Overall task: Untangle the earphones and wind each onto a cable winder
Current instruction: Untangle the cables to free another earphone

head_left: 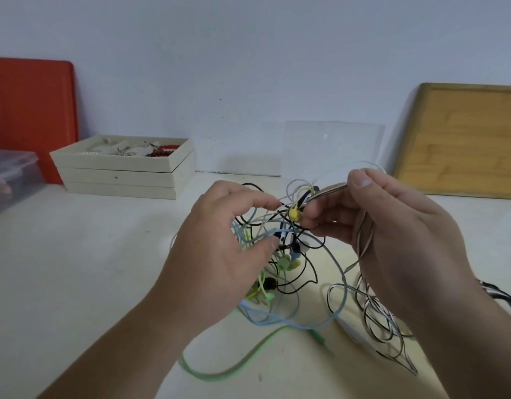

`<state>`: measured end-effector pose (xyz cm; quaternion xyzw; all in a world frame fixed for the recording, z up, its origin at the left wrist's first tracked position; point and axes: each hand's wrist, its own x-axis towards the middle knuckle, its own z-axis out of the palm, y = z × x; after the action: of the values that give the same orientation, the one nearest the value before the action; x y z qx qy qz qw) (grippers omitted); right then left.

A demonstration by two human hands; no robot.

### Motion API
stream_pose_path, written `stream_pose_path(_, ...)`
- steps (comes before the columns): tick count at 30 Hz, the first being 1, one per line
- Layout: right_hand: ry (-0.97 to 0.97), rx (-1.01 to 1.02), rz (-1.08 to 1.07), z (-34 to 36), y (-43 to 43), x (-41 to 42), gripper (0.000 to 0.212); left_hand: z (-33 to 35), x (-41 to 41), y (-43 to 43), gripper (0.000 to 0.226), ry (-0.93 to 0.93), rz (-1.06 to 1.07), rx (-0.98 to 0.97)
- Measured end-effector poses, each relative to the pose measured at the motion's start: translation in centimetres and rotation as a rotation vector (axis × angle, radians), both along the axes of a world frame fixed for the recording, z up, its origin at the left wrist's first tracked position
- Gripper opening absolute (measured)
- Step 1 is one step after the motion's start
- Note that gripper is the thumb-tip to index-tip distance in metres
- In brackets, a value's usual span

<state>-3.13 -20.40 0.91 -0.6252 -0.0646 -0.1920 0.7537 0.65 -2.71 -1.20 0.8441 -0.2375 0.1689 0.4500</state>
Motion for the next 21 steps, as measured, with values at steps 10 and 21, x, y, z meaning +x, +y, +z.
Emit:
stream_pose_path(10, 0.035, 0.138, 0.079, 0.5, -0.1, 0.2, 0.031, 0.3, -0.4, -0.2, 0.031, -0.148, 0.042, 0.040)
stream_pose_path(21, 0.085, 0.049, 0.012, 0.3, -0.9, 0.2, 0.025, 0.8, -0.9, -0.6, 0.022, -0.098, -0.125, -0.258)
